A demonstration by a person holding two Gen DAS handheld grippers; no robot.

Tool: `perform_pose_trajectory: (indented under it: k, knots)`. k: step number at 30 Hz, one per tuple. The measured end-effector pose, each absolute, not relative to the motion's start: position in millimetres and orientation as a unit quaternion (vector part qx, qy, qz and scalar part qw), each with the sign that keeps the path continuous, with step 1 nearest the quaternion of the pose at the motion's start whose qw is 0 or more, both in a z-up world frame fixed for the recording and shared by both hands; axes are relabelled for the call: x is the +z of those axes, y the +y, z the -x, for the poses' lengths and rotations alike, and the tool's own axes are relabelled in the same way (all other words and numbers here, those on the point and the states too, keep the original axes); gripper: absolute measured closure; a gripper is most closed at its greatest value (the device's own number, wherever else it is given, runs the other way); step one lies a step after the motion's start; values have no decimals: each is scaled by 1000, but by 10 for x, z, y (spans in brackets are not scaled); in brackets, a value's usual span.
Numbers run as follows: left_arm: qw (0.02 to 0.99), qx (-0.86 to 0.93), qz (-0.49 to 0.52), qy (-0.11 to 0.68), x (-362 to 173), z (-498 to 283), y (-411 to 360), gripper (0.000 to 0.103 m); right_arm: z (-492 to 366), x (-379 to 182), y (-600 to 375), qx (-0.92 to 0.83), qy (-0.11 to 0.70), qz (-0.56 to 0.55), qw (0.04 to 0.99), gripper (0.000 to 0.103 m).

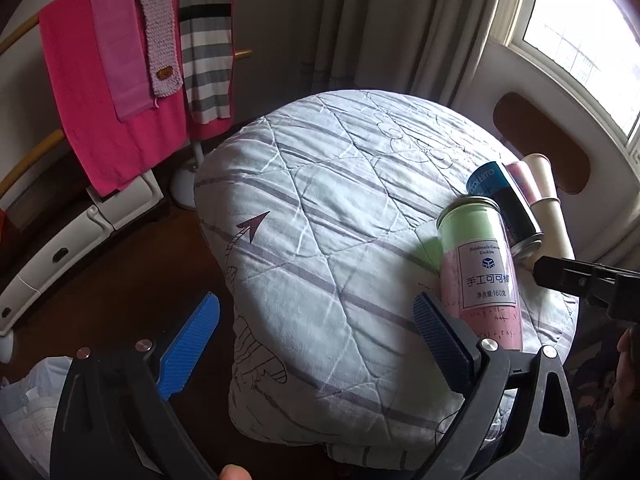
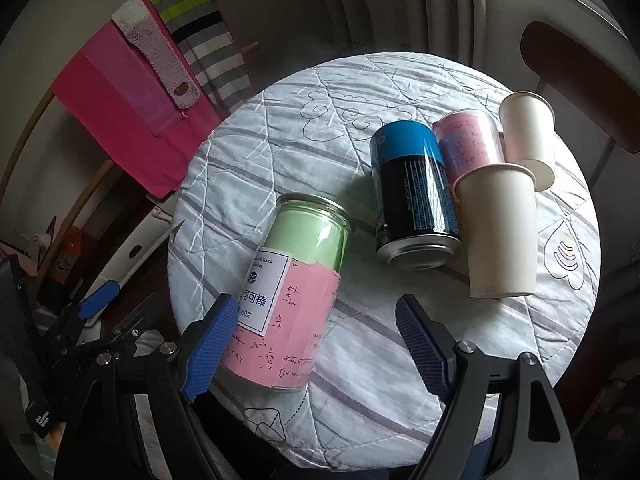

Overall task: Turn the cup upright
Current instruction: 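Grasp the canister with the right gripper while the left gripper opens and releases it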

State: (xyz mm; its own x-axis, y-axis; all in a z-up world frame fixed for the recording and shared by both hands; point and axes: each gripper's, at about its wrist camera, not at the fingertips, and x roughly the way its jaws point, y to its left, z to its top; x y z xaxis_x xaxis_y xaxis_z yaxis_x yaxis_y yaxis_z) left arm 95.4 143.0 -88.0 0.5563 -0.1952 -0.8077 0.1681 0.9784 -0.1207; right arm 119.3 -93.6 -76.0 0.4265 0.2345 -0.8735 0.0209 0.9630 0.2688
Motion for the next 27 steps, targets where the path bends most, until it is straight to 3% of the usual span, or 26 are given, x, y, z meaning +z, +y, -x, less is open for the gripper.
perform_pose_trajectory:
  k: [22, 25, 27]
  knots:
    - [880, -95, -3, 465, -954, -1006, 1409, 4, -1972, -1458, -829, 79, 630, -192, 748, 21]
    - [879, -95, -1, 467, -962, -1021, 1427, 4, -1971, -1451, -831, 84, 625, -188, 753, 30]
    - [879, -94, -1, 468, -969, -1031, 1427, 4, -1975, -1442, -821, 90, 627, -182, 752, 30]
